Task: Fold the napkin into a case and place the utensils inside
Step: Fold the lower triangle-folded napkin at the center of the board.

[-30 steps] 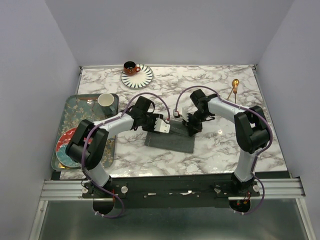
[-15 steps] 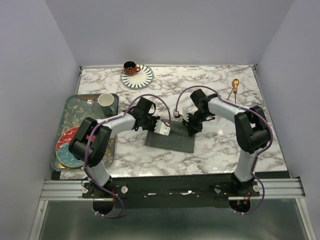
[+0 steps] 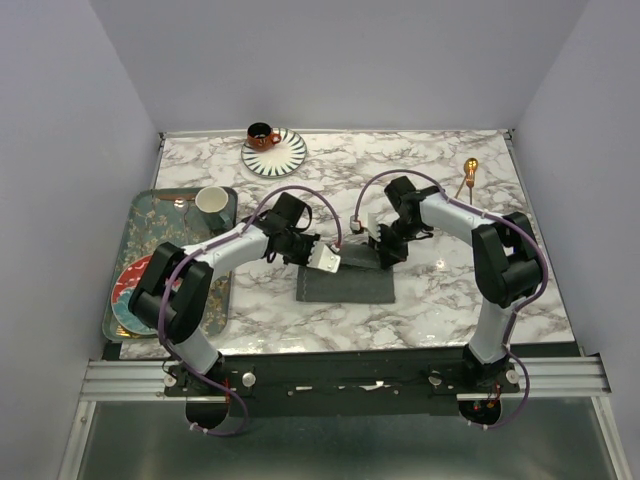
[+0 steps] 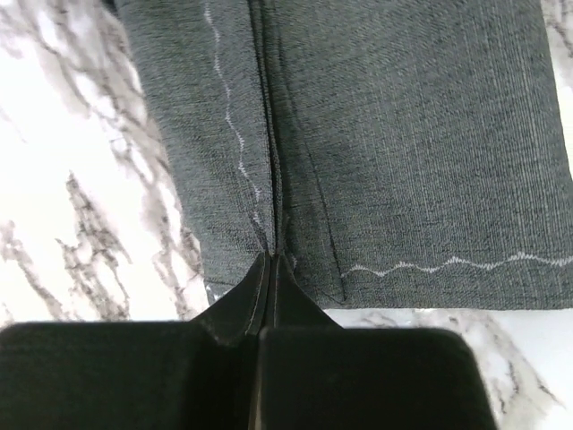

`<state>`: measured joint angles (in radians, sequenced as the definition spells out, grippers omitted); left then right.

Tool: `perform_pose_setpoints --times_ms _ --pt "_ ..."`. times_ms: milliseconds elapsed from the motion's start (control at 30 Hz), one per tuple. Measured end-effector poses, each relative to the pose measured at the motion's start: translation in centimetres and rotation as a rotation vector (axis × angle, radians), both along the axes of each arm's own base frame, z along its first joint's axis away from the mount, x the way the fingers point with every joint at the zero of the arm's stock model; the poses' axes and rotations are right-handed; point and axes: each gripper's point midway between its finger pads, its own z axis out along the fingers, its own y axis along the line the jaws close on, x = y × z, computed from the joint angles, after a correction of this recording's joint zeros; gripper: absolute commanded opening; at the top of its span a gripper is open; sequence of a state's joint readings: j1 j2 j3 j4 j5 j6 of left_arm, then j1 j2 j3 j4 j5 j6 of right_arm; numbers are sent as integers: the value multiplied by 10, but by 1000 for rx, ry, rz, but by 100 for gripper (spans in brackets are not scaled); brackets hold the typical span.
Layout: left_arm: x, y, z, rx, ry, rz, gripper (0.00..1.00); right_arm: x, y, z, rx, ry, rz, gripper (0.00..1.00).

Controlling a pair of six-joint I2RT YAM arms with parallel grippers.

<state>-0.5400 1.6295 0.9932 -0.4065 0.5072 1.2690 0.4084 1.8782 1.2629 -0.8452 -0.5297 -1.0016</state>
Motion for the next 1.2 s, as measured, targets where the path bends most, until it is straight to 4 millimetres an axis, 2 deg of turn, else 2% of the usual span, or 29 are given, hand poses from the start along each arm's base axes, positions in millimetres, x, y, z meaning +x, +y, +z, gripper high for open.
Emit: perform_pose_setpoints --times_ms 267,500,800,933,1067,1200 --pt "-16 1 -30 58 99 -14 0 1 -1 0 1 -2 0 1" --pt "-19 -3 -28 65 116 -1 0 2 -2 3 9 2 -14 1" --pt "-20 -12 -11 56 171 54 0 3 -3 5 8 4 -22 1" --pt "-28 -15 -13 64 192 53 0 4 -3 5 8 5 -24 1" --pt "-35 -11 -30 109 209 40 0 5 -6 5 8 6 -34 1" --pt "-33 -12 -33 132 214 34 0 9 -10 11 10 0 -41 1"
